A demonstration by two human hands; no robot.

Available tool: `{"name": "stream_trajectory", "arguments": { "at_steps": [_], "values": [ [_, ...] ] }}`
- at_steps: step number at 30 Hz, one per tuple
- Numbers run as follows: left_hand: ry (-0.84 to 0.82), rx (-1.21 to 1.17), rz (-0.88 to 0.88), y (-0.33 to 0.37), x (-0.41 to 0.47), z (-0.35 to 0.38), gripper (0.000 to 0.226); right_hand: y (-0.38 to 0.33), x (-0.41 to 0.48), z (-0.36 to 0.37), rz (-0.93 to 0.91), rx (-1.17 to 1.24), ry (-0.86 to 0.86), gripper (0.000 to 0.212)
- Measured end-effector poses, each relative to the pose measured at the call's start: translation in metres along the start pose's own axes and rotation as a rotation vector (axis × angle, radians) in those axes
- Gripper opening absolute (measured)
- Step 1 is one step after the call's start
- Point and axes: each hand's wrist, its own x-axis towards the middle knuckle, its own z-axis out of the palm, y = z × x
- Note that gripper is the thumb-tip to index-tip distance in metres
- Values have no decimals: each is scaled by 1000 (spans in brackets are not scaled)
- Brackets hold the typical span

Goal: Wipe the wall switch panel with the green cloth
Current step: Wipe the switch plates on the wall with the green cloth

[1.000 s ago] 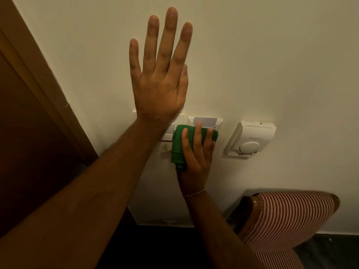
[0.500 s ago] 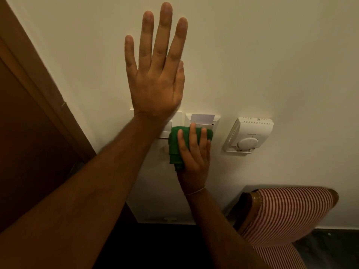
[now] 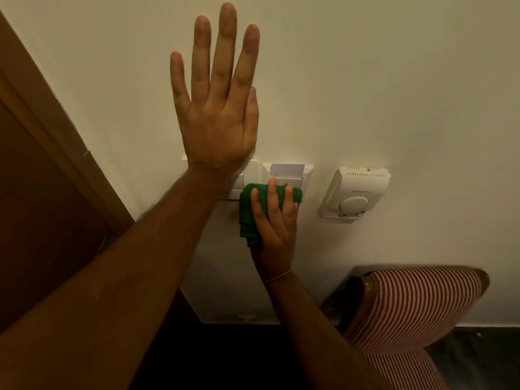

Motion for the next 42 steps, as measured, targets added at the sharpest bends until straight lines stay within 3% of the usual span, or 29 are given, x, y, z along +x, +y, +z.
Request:
{"name": "stream_trajectory", "arguments": {
  "at_steps": [3, 9, 13, 21, 27, 31, 36, 42],
  "values": [
    [7, -14, 0, -3, 0, 1, 62, 22, -4, -12, -20, -30, 17, 55],
    [-36, 5, -22, -2, 1, -2, 62, 21, -15, -17, 214, 54, 64, 49],
    [-24, -14, -15, 0, 1, -3, 62, -1, -7, -2, 81, 91, 7, 45],
    [-29, 33, -37, 1, 1, -4, 61, 10, -4, -15, 28, 44, -26, 41],
    [-58, 71, -35, -2, -2, -5, 55, 1, 21, -18, 78, 69, 80, 67],
    [-41, 35, -38, -2, 2, -1, 59, 2, 31, -10, 59, 38, 129, 60],
    [-51, 44, -25, -1, 1, -6, 63, 13, -13, -7, -10, -136, 5, 77],
    [-54, 73, -35, 2, 0, -6, 57, 11, 15, -9, -4, -36, 80, 74]
  ]
}}
